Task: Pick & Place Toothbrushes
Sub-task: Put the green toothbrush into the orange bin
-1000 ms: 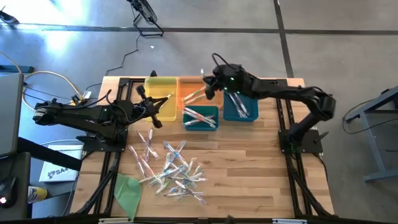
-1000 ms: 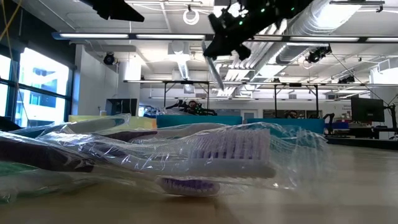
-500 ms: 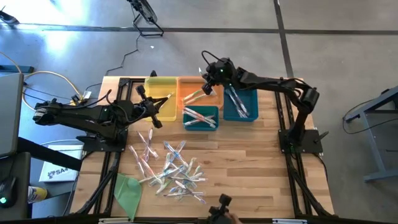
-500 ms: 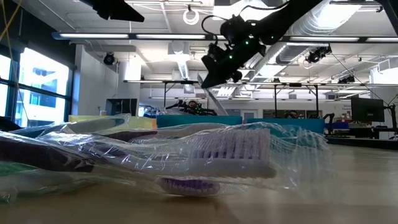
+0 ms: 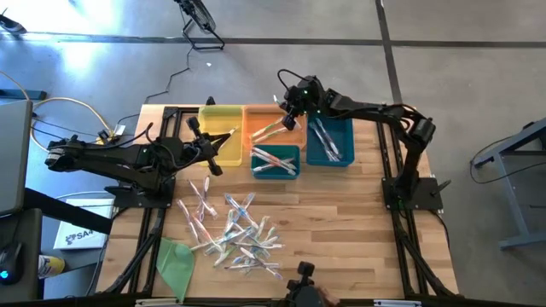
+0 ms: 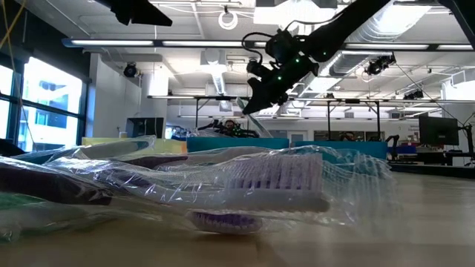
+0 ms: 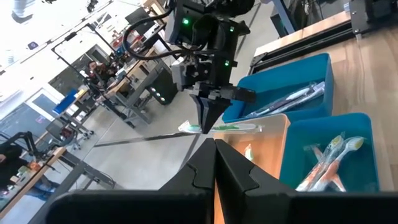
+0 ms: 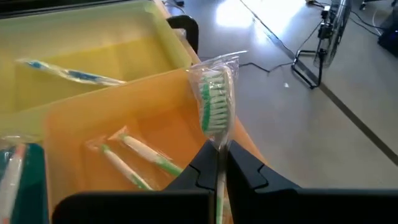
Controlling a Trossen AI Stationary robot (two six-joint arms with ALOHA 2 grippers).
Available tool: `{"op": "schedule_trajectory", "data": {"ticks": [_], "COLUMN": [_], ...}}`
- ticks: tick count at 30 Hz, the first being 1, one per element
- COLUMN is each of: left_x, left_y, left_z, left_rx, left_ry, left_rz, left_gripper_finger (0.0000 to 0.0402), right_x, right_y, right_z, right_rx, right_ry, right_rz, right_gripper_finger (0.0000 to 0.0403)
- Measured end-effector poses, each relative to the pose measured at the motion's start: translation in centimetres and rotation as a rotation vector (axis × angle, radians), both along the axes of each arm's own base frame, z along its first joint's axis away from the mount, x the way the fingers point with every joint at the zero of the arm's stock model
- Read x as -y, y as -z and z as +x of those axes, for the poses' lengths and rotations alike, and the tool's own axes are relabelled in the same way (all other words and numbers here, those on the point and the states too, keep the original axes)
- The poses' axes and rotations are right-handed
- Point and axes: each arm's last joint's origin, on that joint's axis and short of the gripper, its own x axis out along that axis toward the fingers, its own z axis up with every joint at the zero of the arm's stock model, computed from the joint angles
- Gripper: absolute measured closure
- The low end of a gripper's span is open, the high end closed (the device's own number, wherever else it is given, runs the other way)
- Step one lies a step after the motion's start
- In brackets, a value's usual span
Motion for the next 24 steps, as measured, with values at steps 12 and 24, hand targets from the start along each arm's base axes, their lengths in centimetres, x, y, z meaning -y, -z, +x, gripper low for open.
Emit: {"op": "schedule_trajectory", "data": {"ticks": [12,24], "left_x": [0.0,0.0], "left_y": [0.0,0.0], "left_z": [0.0,0.0], "left_rx": [0.000,0.001], "left_ry": [0.000,0.001], "left_rz": [0.000,-0.001], "left_gripper_finger": [0.0402,0.0402], "right_x": [-0.1,-0.4], "right_y": [2.9,4.6], "right_z": [0.8,1.0], "right_rx": [-0.038,-0.101], "right_ry": [-0.006,-0.026], "right_rz": [0.138,0.198], "right_gripper_finger": [0.0399,0.0390]}}
